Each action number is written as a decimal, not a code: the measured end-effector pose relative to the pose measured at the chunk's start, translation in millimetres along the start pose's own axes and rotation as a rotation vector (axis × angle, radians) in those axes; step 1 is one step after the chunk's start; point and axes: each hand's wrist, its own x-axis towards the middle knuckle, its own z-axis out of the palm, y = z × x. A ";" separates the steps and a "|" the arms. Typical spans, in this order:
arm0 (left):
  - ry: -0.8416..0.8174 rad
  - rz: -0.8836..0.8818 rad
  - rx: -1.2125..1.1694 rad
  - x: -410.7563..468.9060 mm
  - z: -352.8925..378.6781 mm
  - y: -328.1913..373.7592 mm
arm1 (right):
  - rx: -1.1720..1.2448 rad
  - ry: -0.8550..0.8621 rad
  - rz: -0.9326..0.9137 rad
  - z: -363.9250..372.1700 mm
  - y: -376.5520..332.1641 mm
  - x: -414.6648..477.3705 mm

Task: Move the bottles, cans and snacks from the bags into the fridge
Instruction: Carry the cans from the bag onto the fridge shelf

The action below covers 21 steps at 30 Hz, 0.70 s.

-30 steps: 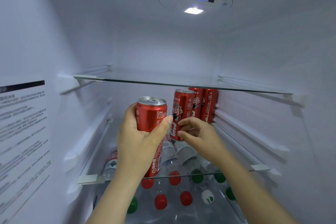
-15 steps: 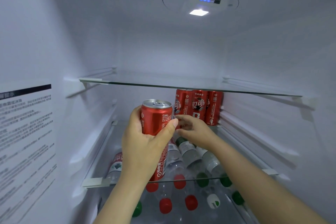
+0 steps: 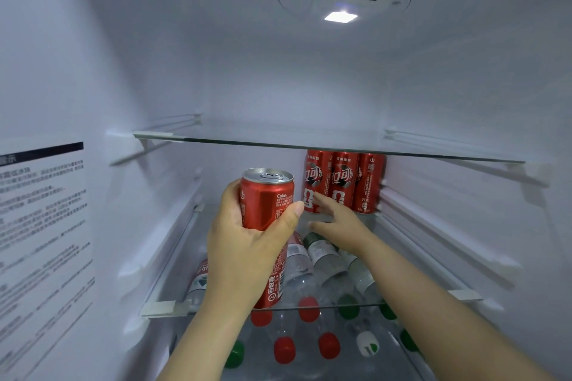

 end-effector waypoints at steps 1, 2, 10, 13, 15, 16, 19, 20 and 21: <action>0.000 -0.001 -0.002 -0.3 0.3 0.4 | 0.000 0.002 0.001 0.6 0.2 0.1; -0.001 -0.003 -0.004 -0.5 0.6 1.1 | 0.005 0.004 0.003 1.0 0.5 0.6; -0.074 -0.057 0.059 -11.2 -5.8 -5.9 | 0.052 0.057 -0.012 0.4 1.8 0.6; -0.145 -0.112 0.096 -18.1 -7.4 -13.9 | 0.036 0.146 -0.028 -4.0 4.9 0.6; -0.213 -0.144 0.162 -9.6 -4.9 -18.5 | 0.006 0.199 -0.024 -6.7 8.1 1.8; -0.240 -0.161 0.192 -2.7 -2.7 -22.2 | -0.004 0.214 -0.020 -7.4 9.0 2.3; -0.273 -0.193 0.244 19.1 7.1 -34.1 | -0.019 0.227 -0.020 -7.6 10.2 4.1; -0.280 -0.200 0.251 25.4 11.5 -37.1 | -0.020 0.227 -0.020 -7.4 10.1 4.6; -0.284 -0.207 0.255 31.8 16.2 -39.8 | -0.021 0.226 -0.019 -7.5 10.0 4.6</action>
